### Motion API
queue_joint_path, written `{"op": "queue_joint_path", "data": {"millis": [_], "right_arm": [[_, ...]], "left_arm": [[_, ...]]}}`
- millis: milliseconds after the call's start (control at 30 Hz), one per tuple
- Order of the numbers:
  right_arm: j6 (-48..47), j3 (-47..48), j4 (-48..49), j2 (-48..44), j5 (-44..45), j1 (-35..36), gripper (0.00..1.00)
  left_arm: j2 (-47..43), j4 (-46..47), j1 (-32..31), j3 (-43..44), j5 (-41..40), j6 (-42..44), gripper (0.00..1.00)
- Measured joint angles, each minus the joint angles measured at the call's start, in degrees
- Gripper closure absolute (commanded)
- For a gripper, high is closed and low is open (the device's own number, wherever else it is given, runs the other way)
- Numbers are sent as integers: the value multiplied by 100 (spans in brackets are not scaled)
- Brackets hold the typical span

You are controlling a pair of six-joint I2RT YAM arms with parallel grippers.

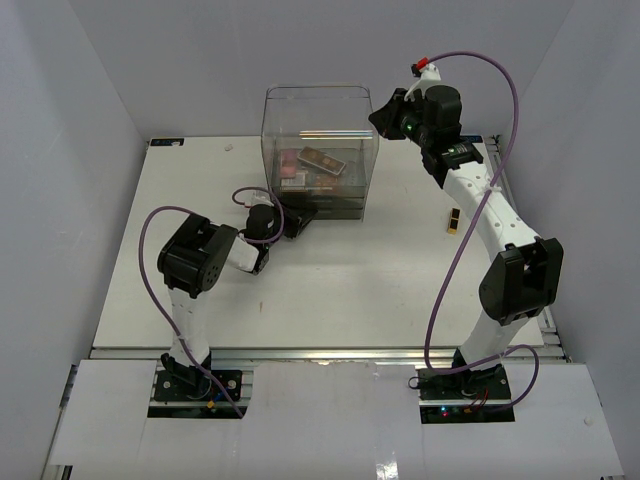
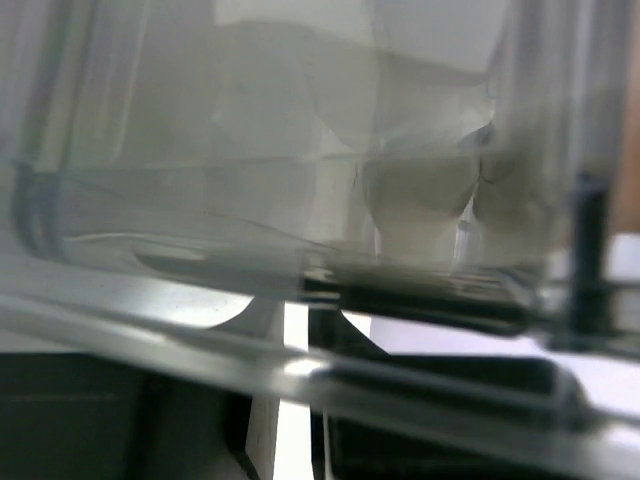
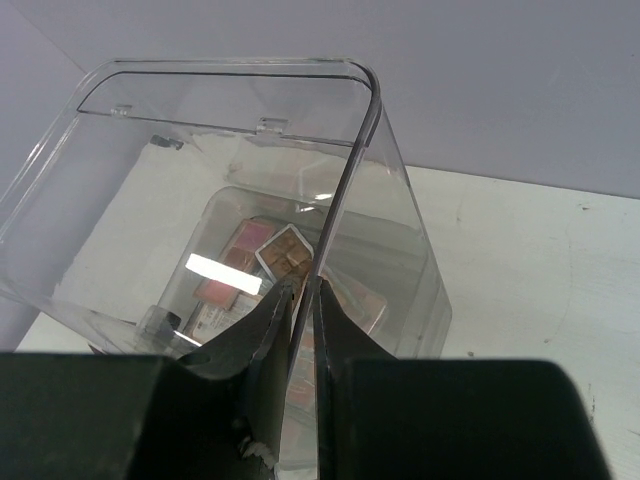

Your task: Organize the makeup

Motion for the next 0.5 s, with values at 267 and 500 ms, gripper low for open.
{"op": "queue_joint_path", "data": {"millis": [267, 500], "right_arm": [[106, -74, 88, -22, -9, 4, 92], [218, -93, 126, -24, -55, 55, 92]], "left_arm": [[70, 703, -6, -441, -4, -334, 91], [-201, 1558, -72, -1443, 121, -501, 92]]}}
